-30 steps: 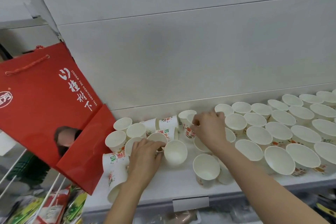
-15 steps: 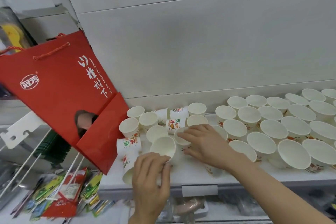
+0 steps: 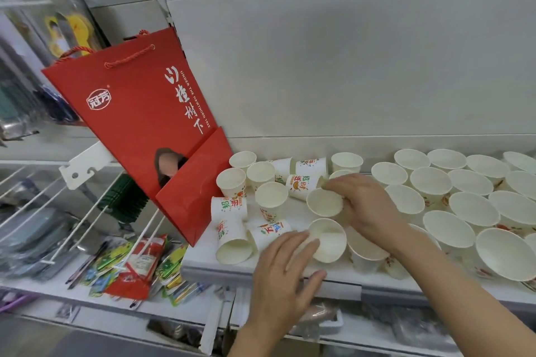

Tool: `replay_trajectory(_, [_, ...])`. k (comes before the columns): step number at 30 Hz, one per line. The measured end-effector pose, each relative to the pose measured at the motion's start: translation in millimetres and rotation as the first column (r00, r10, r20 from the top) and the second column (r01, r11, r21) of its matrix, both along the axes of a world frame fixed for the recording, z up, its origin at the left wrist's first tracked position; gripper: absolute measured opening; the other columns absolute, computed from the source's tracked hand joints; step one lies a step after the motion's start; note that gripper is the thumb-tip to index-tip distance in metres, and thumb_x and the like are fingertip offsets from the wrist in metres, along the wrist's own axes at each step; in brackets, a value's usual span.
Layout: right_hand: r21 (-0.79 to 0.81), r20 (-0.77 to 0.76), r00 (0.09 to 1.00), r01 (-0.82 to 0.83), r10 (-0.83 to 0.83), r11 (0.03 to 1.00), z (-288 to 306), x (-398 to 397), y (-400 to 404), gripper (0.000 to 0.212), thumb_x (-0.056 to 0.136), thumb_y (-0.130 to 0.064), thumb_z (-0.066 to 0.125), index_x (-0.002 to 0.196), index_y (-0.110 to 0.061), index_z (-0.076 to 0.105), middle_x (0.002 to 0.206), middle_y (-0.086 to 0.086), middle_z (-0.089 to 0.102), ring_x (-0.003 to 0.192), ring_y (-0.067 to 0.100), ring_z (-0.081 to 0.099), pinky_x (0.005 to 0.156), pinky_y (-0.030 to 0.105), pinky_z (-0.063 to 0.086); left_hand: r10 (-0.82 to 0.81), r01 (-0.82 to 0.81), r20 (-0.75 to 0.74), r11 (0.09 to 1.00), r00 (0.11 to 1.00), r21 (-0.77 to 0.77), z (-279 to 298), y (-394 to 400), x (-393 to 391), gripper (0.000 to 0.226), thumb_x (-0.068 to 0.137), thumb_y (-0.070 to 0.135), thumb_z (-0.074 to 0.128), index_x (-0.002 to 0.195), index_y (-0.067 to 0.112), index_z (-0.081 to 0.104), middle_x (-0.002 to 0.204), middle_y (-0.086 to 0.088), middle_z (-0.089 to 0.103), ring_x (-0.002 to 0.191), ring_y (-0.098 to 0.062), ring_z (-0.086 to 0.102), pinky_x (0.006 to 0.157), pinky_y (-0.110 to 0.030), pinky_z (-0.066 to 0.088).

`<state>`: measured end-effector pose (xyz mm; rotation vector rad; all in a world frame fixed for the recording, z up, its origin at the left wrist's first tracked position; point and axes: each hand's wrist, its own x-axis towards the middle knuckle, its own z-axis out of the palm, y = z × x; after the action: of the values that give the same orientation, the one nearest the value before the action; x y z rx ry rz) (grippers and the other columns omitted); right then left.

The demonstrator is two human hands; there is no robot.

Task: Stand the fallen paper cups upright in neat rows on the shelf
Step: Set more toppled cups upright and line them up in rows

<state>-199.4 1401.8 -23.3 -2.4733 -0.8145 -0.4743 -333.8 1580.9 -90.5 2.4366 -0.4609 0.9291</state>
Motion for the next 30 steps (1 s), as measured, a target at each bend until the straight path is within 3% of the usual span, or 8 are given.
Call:
replay_trajectory(3, [0.176, 0.06, 0.986, -0.163, 0.155, 0.971, 13, -34, 24, 0.045, 0.074, -0.004, 0.052, 0.115, -0.015, 0.066, 0.11, 0.001, 0.068, 0.1, 0.021, 0.056, 0.089, 0.031, 0.042, 0.245, -0.244, 0.001, 0.965, 0.969, -0.091, 5, 41, -9, 0.043, 0.084, 0.013, 0.061, 0.126, 0.021, 0.058, 0.134, -0.005, 0.053, 0.125, -0.026, 0.047, 0.106, -0.039, 0.036])
replay_trajectory(7, [-0.235, -0.076, 0.912, -0.41, 0.404, 0.881, -12, -63, 70, 0.081, 0.069, -0.002, 0.058, 0.141, -0.029, 0.035, 0.147, 0.006, 0.04, 0.131, 0.028, 0.038, 0.105, 0.04, 0.035, 0.455, -0.459, -0.221, 0.888, 0.862, 0.039, 3, 88, 3, 0.049, 0.077, -0.006, 0.065, 0.118, 0.02, 0.066, 0.132, -0.004, 0.055, 0.119, -0.027, 0.049, 0.093, -0.044, 0.048])
replay_trajectory(12, [-0.468, -0.011, 0.927, -0.336, 0.375, 0.817, -33, -65, 107, 0.09, 0.055, -0.013, 0.076, 0.136, -0.026, 0.039, 0.136, 0.01, 0.049, 0.112, 0.033, 0.053, 0.094, 0.042, 0.045, 0.512, -0.536, -0.243, 0.844, 0.824, -0.037, 25, 105, 8, 0.028, 0.088, 0.006, 0.065, 0.109, 0.023, 0.072, 0.107, 0.004, 0.071, 0.093, -0.02, 0.067, 0.07, -0.03, 0.053])
replay_trajectory(16, [-0.418, -0.017, 0.943, -0.309, 0.333, 0.854, -37, -59, 114, 0.084, 0.057, -0.026, 0.08, 0.131, -0.02, 0.04, 0.128, 0.009, 0.051, 0.103, 0.03, 0.053, 0.085, 0.04, 0.046, 0.535, -0.583, -0.486, 0.81, 0.691, 0.063, 45, 109, 12, 0.026, 0.095, 0.023, 0.05, 0.107, 0.039, 0.066, 0.088, 0.011, 0.07, 0.078, -0.017, 0.061, 0.057, -0.028, 0.044])
replay_trajectory(21, [-0.275, 0.065, 0.981, -0.157, 0.181, 0.948, -35, -65, 109, 0.075, 0.067, -0.026, 0.064, 0.137, -0.019, 0.039, 0.102, 0.005, 0.054, 0.086, 0.027, 0.052, 0.068, 0.037, 0.046, 0.563, -0.599, -0.618, 0.78, 0.548, 0.18, 53, 117, 24, 0.023, 0.092, 0.023, 0.046, 0.102, 0.03, 0.065, 0.086, 0.003, 0.067, 0.079, -0.023, 0.06, 0.064, -0.032, 0.051])
replay_trajectory(24, [-0.066, 0.028, 0.997, -0.066, 0.068, 0.996, -31, -75, 105, 0.075, 0.068, -0.028, 0.063, 0.137, -0.011, 0.041, 0.105, 0.008, 0.051, 0.087, 0.027, 0.053, 0.066, 0.035, 0.051, 0.489, -0.603, -0.646, 0.796, 0.587, 0.055, 51, 125, 15, 0.016, 0.096, 0.034, 0.048, 0.094, 0.029, 0.063, 0.084, 0.006, 0.067, 0.079, -0.019, 0.061, 0.066, -0.033, 0.052])
replay_trajectory(27, [-0.009, -0.009, 1.0, -0.017, 0.017, 1.0, -35, -80, 103, 0.07, 0.072, -0.031, 0.064, 0.134, -0.003, 0.046, 0.114, 0.013, 0.049, 0.091, 0.026, 0.055, 0.06, 0.026, 0.051, 0.476, -0.616, -0.595, 0.787, 0.647, -0.04, 52, 127, 18, 0.031, 0.095, 0.049, 0.045, 0.075, 0.026, 0.051, 0.071, 0.005, 0.062, 0.07, -0.017, 0.06, 0.064, -0.034, 0.051])
replay_trajectory(30, [-0.071, -0.017, 0.999, 0.032, -0.034, 0.997, -39, -81, 101, 0.067, 0.071, -0.031, 0.067, 0.13, -0.003, 0.048, 0.114, 0.012, 0.05, 0.081, 0.025, 0.057, 0.051, 0.021, 0.041, 0.513, -0.618, -0.641, 0.783, 0.57, 0.077, 55, 121, 43, 0.033, 0.096, 0.052, 0.042, 0.099, 0.022, 0.056, 0.093, -0.001, 0.065, 0.088, -0.025, 0.063, 0.071, -0.036, 0.049])
